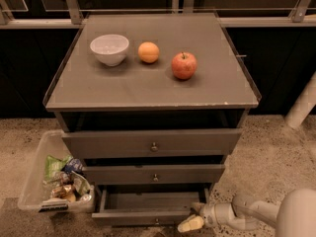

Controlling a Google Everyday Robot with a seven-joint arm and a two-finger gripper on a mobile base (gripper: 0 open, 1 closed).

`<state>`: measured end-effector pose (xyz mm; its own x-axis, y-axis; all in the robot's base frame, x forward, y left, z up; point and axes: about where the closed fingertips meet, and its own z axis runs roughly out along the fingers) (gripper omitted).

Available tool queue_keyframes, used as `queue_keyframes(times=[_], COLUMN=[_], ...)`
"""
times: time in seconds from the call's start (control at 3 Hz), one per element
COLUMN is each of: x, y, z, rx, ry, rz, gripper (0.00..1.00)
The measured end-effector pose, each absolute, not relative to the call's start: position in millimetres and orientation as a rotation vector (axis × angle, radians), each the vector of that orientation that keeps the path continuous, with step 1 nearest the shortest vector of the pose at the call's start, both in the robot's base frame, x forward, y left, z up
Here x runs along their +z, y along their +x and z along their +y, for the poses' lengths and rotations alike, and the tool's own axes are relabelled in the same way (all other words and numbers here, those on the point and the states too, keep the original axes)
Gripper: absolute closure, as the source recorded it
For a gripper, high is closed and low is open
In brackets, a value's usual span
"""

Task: Open bottom drawer

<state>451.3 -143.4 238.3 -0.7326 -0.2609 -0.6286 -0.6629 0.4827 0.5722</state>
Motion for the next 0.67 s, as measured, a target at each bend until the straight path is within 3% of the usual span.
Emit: queue_keyframes(times=[0.67], x=[246.4], y=[468.3], z=[-145.3], rx=[1.138], ry=[-0.774], rz=[2.225], gripper=[0.00])
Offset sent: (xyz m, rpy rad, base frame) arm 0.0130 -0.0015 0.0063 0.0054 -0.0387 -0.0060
